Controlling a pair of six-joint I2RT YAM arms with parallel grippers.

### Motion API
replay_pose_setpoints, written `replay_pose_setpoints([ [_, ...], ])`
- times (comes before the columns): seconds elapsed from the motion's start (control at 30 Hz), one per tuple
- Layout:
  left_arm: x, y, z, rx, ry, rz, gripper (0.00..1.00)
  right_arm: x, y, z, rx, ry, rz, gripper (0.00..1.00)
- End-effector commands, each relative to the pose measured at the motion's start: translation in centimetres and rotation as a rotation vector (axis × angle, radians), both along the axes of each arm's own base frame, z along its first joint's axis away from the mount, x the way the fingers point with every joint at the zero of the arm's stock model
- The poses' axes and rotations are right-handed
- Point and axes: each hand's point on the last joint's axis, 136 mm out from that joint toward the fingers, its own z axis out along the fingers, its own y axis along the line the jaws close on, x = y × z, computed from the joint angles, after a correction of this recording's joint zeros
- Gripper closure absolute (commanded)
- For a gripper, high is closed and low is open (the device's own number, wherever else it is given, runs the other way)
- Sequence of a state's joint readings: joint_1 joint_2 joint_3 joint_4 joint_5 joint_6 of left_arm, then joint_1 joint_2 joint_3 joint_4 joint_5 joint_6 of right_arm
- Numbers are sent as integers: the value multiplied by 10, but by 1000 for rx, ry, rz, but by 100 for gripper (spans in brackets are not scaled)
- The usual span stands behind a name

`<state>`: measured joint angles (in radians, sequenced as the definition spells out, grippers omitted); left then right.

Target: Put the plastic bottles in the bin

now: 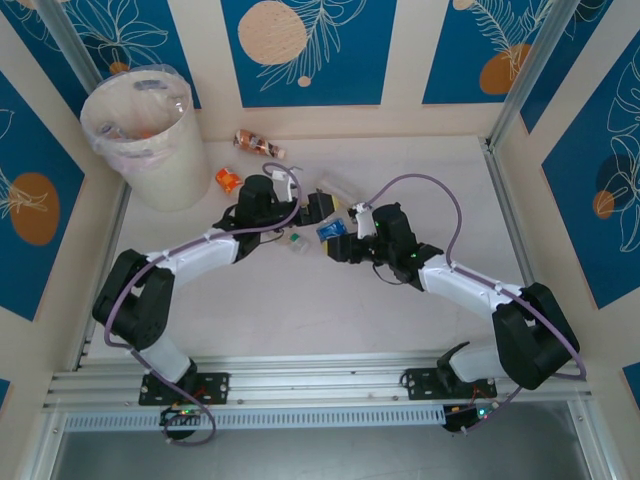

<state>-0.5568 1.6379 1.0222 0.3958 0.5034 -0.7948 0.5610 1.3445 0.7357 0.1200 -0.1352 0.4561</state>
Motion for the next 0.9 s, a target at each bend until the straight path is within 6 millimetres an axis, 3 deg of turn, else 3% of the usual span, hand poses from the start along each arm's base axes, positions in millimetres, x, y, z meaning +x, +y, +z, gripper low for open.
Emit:
replay_pose_setpoints([
  [0.0, 8, 2, -5, 45, 20, 45, 6, 2, 9, 23, 18, -65, 29, 66],
  [0.13, 11, 6, -5, 69, 25, 74, 27, -1, 10, 27, -36, -96, 56, 64],
  [0.37, 8, 8, 5, 54, 6, 65, 43, -5, 17, 39, -67, -142, 114, 53],
  [0.67, 13, 24, 16, 46, -1, 108, 49, -16, 8, 52, -81, -132, 145, 16],
  [0.87, 18, 53, 25, 93, -39, 189, 50, -17, -17, 73, -79, -196, 102, 5],
])
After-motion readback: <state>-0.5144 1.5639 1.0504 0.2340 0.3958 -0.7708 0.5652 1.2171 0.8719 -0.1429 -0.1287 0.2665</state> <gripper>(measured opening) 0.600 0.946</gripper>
